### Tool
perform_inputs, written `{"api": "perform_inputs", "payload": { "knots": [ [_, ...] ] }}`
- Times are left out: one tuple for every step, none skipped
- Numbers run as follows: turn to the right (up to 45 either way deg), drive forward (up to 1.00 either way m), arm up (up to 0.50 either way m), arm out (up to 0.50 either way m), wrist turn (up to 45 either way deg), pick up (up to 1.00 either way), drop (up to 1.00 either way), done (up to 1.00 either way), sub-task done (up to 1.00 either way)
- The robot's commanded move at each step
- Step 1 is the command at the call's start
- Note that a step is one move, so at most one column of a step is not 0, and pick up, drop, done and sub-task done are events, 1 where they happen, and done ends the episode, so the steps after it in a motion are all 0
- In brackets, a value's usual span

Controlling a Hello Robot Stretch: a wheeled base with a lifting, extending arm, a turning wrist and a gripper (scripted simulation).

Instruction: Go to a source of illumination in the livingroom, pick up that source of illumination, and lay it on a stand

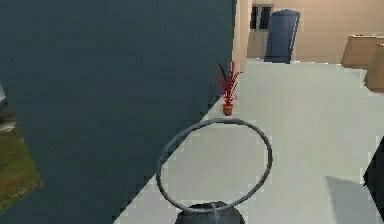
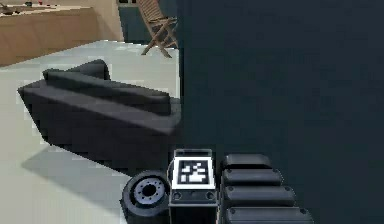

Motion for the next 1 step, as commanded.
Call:
{"api": "perform_inputs", "payload": {
  "knots": [
    [27.0,0.00,0.00,0.00,0.0,0.00,0.00,0.00,0.00]
  ]
}}
